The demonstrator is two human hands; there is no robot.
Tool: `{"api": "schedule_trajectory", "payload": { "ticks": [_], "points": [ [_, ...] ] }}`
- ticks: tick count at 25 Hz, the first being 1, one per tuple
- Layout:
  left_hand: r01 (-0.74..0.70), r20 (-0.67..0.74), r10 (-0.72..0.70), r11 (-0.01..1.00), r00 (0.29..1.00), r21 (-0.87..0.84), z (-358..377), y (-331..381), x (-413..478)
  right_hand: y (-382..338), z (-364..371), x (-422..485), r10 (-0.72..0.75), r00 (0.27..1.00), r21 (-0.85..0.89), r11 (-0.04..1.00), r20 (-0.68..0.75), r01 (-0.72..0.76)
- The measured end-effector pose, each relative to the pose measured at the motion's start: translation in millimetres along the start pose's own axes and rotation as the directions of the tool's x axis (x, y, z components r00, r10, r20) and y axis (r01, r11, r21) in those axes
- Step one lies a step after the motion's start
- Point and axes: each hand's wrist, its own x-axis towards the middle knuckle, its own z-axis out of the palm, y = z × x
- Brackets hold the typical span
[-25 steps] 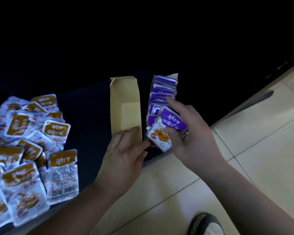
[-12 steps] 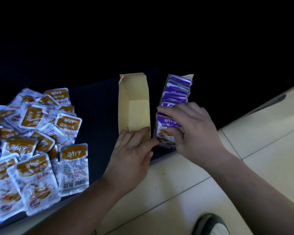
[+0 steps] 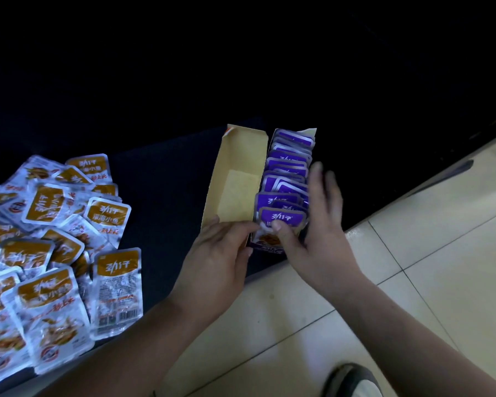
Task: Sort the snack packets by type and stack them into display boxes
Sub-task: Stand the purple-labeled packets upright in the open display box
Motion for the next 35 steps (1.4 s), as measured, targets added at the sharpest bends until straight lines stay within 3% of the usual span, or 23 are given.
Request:
{"api": "schedule_trajectory", "payload": {
  "ticks": [2, 3, 12, 16, 18, 20, 23, 26, 30, 32, 35],
  "points": [
    [0.005, -0.036, -0.006, 1.0, 0.999, -0.012, -0.4, 2.0, -1.1, -1.0, 10.5, -11.5, 0.187, 0.981, 0.35, 0.923, -0.047, -0.159],
    [0.0, -0.028, -0.001, 1.0, 1.0, -0.025, -0.4, 3.9, -2.0, -0.9, 18.0, -18.0, 0.229, 0.973, 0.439, 0.878, -0.035, -0.191],
    [-0.008, 0.072, 0.006, 0.999, 0.997, 0.033, 2.6, -1.5, 19.4, -1.2, 14.6, 10.5, 0.228, 0.974, 0.547, 0.815, 0.004, -0.193],
    [-0.008, 0.107, 0.005, 0.999, 0.994, 0.035, 4.7, 3.2, 26.4, 0.6, 16.9, 13.0, 0.264, 0.955, 0.487, 0.821, 0.136, -0.297],
    [0.011, 0.054, -0.012, 1.0, 0.998, 0.021, 2.2, 4.7, 30.0, 3.3, 17.9, 12.7, 0.244, 0.966, 0.44, 0.861, 0.084, -0.256],
    [0.031, -0.021, -0.032, 0.999, 0.999, -0.024, -2.9, 8.2, 33.3, 5.5, 16.6, 3.9, 0.113, 0.993, 0.377, 0.921, -0.027, -0.094],
    [0.002, 0.005, -0.002, 0.994, 1.0, -0.11, -6.2, 13.3, 39.4, 5.7, 17.6, -6.6, -0.05, 0.995, 0.301, 0.951, -0.082, 0.073],
    [-0.071, -0.017, 0.07, 0.997, 0.997, -0.037, 0.7, 15.8, 45.8, 0.8, 15.4, -1.1, -0.035, 0.997, 0.343, 0.938, -0.071, 0.057],
    [0.019, 0.006, -0.019, 1.0, 1.0, -0.009, 5.0, 21.1, 52.7, -5.8, 10.0, 8.5, -0.001, 1.0, 0.293, 0.956, -0.004, 0.002],
    [0.034, 0.03, -0.033, 0.999, 0.999, -0.017, -0.2, 17.5, 48.9, -6.5, 9.5, 1.7, -0.026, 0.998, 0.242, 0.969, -0.065, 0.041],
    [0.065, -0.083, -0.06, 0.997, 0.995, 0.052, -11.6, 6.0, 29.7, -6.9, 21.1, -36.0, -0.033, 0.989, 0.082, 0.996, -0.147, 0.045]
  ]
}}
